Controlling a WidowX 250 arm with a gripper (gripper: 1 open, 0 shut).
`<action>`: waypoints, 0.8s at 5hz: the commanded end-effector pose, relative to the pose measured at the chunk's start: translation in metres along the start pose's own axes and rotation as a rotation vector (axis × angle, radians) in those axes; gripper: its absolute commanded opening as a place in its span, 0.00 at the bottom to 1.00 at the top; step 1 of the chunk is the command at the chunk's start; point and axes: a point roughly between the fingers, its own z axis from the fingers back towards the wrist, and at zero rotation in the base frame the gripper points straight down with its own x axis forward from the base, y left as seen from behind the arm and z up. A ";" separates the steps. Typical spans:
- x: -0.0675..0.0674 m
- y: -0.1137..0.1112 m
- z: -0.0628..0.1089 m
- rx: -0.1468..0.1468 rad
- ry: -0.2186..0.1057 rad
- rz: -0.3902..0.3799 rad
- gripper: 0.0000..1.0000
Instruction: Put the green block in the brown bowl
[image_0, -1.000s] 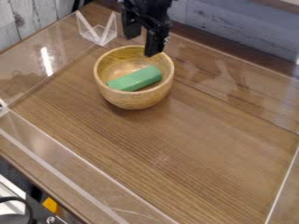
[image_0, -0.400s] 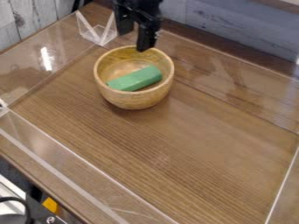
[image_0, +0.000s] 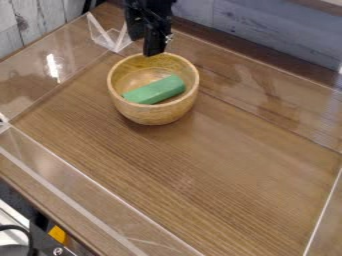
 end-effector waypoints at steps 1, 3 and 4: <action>0.004 -0.001 0.021 0.034 -0.048 -0.048 0.00; -0.013 -0.002 0.019 0.012 -0.035 -0.043 0.00; -0.017 0.000 0.006 0.000 -0.026 -0.024 0.00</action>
